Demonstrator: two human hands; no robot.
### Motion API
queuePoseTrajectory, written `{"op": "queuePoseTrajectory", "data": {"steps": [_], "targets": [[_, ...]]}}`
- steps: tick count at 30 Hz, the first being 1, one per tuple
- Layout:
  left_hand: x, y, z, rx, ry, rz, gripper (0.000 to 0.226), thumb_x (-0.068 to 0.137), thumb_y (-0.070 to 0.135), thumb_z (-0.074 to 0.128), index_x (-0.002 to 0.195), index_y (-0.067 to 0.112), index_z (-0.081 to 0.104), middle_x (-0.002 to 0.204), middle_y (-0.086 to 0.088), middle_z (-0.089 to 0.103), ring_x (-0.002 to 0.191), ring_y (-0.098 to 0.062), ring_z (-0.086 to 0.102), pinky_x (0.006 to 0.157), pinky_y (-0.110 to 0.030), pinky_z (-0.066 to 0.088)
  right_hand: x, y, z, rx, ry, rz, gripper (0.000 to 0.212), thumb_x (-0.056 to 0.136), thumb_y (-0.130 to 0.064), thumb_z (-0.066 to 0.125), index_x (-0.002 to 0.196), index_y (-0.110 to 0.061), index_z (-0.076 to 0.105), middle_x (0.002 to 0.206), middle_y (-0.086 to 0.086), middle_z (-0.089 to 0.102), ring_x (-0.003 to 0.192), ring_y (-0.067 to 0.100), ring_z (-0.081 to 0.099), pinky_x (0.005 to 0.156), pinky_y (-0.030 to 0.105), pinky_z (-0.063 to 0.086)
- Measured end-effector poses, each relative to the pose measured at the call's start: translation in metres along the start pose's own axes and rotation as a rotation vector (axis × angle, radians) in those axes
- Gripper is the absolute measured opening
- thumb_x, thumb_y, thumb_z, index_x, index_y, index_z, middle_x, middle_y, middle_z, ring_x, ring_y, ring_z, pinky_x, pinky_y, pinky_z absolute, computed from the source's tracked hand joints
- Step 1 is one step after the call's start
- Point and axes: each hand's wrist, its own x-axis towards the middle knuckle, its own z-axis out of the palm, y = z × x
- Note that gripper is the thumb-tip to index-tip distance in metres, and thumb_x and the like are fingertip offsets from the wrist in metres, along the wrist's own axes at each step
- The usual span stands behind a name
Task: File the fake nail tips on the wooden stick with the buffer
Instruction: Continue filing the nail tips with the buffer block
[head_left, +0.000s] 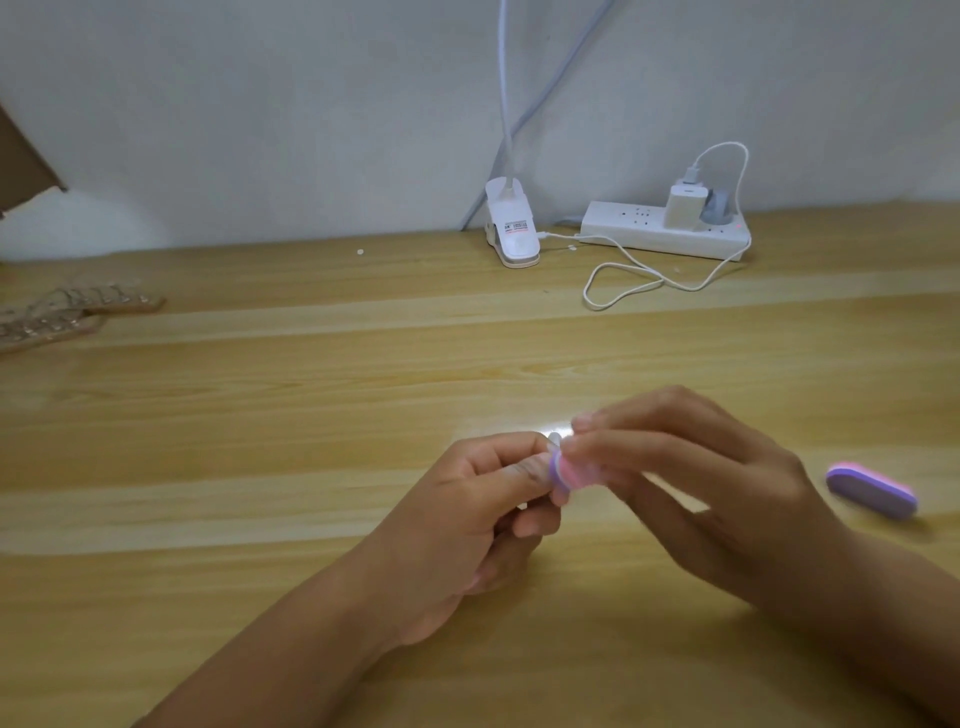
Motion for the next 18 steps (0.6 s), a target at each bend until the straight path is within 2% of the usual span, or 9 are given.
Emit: {"op": "queuePoseTrajectory", "data": {"steps": [3, 6, 11, 15, 18], "targets": [[0.001, -0.001, 0.0, -0.006, 0.0, -0.012, 0.027, 0.1, 0.026, 0.049, 0.077, 0.015, 0.057, 0.058, 0.002, 0.037, 0.032, -0.003, 0.023, 0.032, -0.014, 0.017, 0.001, 0.004, -0.002, -0.006, 0.024, 0.024, 0.021, 0.091, 0.004, 0.065, 0.109, -0.004, 0.073, 0.104, 0.009, 0.07, 0.102, 0.017, 0.068, 0.087, 0.032, 0.054], [0.003, -0.003, 0.002, -0.014, 0.019, -0.013, 0.02, 0.091, 0.026, 0.053, 0.09, 0.008, 0.061, 0.056, 0.002, 0.037, 0.032, -0.003, 0.023, 0.031, -0.013, 0.016, -0.003, -0.005, 0.008, -0.003, -0.023, -0.065, 0.03, 0.083, 0.012, 0.07, 0.109, -0.004, 0.074, 0.107, 0.012, 0.071, 0.106, 0.022, 0.067, 0.092, 0.031, 0.053], [0.002, -0.001, 0.0, 0.0, 0.014, -0.048, 0.022, 0.09, 0.03, 0.051, 0.072, 0.017, 0.057, 0.056, 0.002, 0.035, 0.032, -0.003, 0.021, 0.032, -0.015, 0.014, 0.001, 0.007, -0.003, -0.061, 0.002, -0.002, 0.019, 0.091, 0.005, 0.066, 0.107, 0.0, 0.075, 0.103, 0.009, 0.07, 0.103, 0.019, 0.068, 0.087, 0.032, 0.054], [0.002, -0.002, 0.002, -0.01, 0.032, -0.041, 0.019, 0.086, 0.026, 0.051, 0.083, 0.008, 0.058, 0.055, 0.001, 0.035, 0.031, -0.003, 0.022, 0.032, -0.016, 0.01, -0.002, -0.008, 0.01, -0.028, -0.038, -0.101, 0.027, 0.085, 0.011, 0.068, 0.108, 0.0, 0.074, 0.107, 0.012, 0.071, 0.103, 0.024, 0.067, 0.094, 0.031, 0.052], [0.003, -0.001, 0.001, -0.014, 0.042, -0.052, 0.018, 0.086, 0.027, 0.051, 0.074, 0.014, 0.057, 0.055, 0.001, 0.033, 0.031, -0.003, 0.02, 0.033, -0.015, 0.01, -0.002, 0.003, 0.003, -0.058, -0.043, -0.062, 0.026, 0.085, 0.012, 0.068, 0.107, 0.0, 0.075, 0.105, 0.011, 0.071, 0.103, 0.023, 0.067, 0.093, 0.03, 0.052]]}}
